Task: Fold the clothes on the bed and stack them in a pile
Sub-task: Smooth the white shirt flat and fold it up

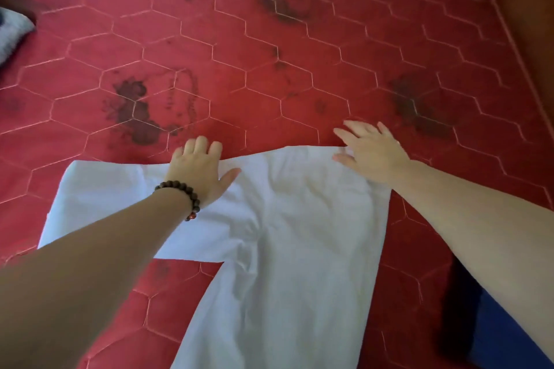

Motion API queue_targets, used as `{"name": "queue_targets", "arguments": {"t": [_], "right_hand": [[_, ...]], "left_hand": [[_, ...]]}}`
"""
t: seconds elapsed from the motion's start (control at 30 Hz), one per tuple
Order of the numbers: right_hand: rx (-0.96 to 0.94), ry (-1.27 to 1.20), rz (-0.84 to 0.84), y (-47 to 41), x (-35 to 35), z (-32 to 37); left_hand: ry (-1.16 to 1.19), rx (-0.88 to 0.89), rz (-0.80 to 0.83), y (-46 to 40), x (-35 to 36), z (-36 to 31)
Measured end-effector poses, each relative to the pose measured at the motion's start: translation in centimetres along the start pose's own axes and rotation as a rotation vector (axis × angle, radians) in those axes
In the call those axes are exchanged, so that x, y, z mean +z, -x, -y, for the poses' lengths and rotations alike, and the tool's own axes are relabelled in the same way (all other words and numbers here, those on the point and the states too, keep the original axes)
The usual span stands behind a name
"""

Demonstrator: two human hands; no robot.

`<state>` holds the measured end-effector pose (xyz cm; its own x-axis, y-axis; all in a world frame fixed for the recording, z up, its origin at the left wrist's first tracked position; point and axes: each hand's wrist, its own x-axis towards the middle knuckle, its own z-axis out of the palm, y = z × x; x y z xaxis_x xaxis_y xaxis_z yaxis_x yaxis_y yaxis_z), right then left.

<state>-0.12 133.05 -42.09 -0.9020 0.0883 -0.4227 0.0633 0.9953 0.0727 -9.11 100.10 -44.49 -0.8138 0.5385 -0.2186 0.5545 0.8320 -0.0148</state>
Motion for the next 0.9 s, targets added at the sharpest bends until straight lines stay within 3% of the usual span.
{"name": "queue_targets", "arguments": {"t": [0.3, 0.47, 0.57, 0.63, 0.7, 0.77, 0.9], "right_hand": [[-0.012, 0.075, 0.022, -1.0, 0.5, 1.6], [0.116, 0.123, -0.379, -4.9, -3.9, 0.8], [0.205, 0.060, -0.419, -6.7, -5.6, 0.7], [0.178, 0.035, -0.445, -6.3, -4.7, 2.1], [0.115, 0.019, -0.439, -5.1, -2.9, 4.0], [0.071, -0.050, -0.371, -4.1, -0.8, 5.8], [-0.043, -0.137, -0.130, -3.8, 3.1, 7.8]], "left_hand": [[-0.011, 0.014, 0.177, -1.3, 1.0, -0.4], [-0.050, -0.101, -0.096, -5.9, -2.7, 0.3], [-0.100, -0.266, -0.137, -8.3, -4.6, -0.7], [-0.086, -0.182, -0.164, -8.5, -4.9, -3.1], [0.012, 0.025, -0.175, -7.7, -4.1, -6.5], [0.108, 0.187, -0.079, -6.1, -2.4, -9.7], [0.086, 0.211, 0.104, -3.5, 2.1, -11.0]]}}
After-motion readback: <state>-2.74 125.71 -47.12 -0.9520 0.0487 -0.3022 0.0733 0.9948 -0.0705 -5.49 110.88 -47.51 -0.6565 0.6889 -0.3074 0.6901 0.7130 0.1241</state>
